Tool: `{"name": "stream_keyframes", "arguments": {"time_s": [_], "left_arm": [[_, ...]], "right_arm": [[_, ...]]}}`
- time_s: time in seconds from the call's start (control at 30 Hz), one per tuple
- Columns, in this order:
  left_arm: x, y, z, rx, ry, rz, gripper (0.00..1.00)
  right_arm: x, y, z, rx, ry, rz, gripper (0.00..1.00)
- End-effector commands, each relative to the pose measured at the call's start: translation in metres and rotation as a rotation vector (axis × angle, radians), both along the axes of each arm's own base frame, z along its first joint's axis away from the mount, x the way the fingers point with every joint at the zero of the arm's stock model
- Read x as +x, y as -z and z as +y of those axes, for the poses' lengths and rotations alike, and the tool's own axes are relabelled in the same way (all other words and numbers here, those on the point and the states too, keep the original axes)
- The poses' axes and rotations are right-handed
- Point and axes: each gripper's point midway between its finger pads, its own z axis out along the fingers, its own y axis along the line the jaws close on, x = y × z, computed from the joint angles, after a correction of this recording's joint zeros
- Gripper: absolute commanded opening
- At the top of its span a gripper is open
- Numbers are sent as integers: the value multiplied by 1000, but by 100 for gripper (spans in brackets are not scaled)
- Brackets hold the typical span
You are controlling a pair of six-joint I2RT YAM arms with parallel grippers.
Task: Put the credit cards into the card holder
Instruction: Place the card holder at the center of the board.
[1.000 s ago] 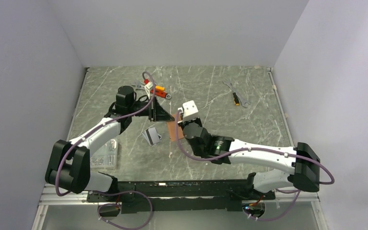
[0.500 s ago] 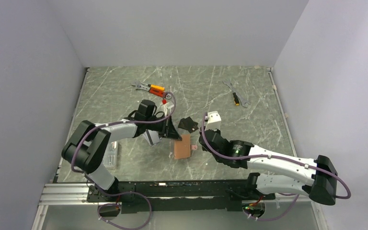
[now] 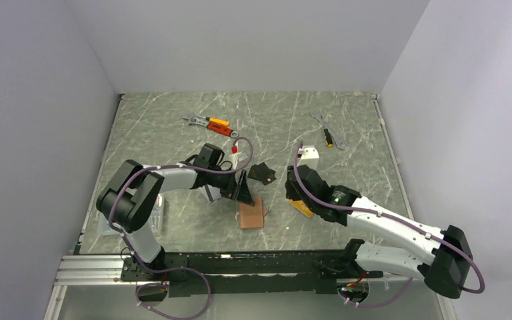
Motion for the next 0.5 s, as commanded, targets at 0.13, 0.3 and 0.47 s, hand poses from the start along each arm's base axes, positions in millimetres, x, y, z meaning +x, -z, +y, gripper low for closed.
{"name": "stream_keyframes", "arguments": {"time_s": [0.13,0.3,0.47], "left_arm": [[19,-94,29,-62,177,-351,99],[43,-121,78,22,215,-511,99],[69,-89,127,248,270,-775,99]], "right_arm": [[43,-37,34,126,-128,-9,38],[73,-34,68,173,-206,38,41],[100,-27,116,270,-322,110,43]]}}
